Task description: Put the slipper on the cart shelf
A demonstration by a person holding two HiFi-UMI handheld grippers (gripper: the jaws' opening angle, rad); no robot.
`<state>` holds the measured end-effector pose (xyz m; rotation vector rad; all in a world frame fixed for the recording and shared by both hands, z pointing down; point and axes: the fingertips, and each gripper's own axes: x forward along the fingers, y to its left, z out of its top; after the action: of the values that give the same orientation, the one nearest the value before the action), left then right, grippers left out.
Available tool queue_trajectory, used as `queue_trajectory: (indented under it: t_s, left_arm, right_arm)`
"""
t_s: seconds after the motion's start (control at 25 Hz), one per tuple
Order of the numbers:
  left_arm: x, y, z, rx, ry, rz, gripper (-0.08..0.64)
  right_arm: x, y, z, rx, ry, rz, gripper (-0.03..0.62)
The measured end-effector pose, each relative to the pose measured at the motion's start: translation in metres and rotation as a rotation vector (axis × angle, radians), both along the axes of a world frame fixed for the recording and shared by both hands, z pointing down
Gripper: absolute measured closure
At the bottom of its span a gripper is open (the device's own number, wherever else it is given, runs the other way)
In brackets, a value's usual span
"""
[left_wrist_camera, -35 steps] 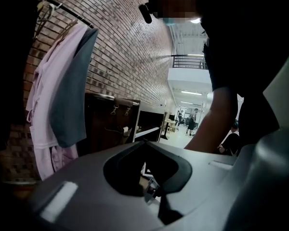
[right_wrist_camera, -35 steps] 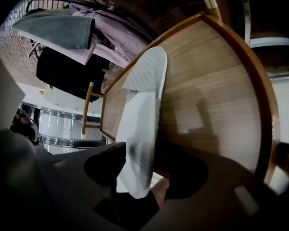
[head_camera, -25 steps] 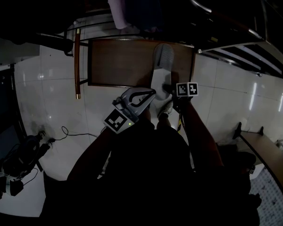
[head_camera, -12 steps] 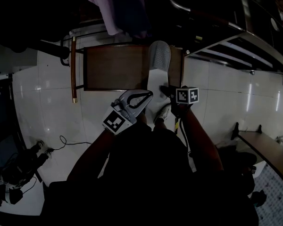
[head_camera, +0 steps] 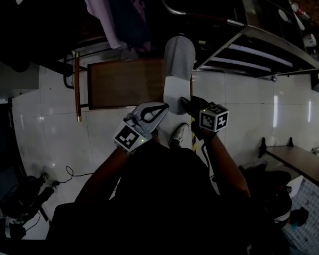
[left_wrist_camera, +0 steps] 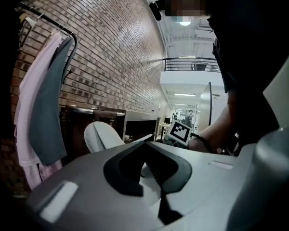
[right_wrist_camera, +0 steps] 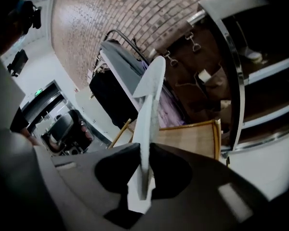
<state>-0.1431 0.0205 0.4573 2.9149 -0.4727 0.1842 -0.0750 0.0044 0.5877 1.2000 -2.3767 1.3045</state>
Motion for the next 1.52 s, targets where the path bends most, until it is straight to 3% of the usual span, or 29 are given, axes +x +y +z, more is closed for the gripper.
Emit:
queue_trajectory:
  t_s: [0.28, 0.56, 0.8, 1.16, 1.36, 1.52]
  left_arm:
    - [0.025, 0.014, -0.028, 0.019, 0.02, 0.021, 0.557]
    - [0.053, 0.016, -0.061, 0.054, 0.024, 0.029, 0.557]
    - [0.064, 0.014, -0.087, 0.072, 0.049, 0.028, 0.557]
    - [0.067, 0.017, -0.09, 0.13, 0.003, 0.035, 0.558]
    - [0.064, 0.019, -0.099, 0.095, 0.095, 0.025, 0.557]
    - [0.064, 0.02, -0.096, 0.097, 0.088, 0.023, 0.557]
  right_arm:
    - [0.034, 0.01, -0.09, 0.245, 0.062, 0.077, 0.528]
    - [0.061, 0.023, -0.17, 0.539, 0.2, 0.121, 0.527]
    - [0.066, 0.033, -0.219, 0.706, 0.274, 0.172, 0.526]
    - [0.063, 0.042, -0.231, 0.758, 0.29, 0.176, 0.526]
    - [0.058, 0.046, -0.23, 0.762, 0.287, 0.174, 0.526]
    - [0.063, 0.046, -0.228, 0.758, 0.291, 0.184, 0.527]
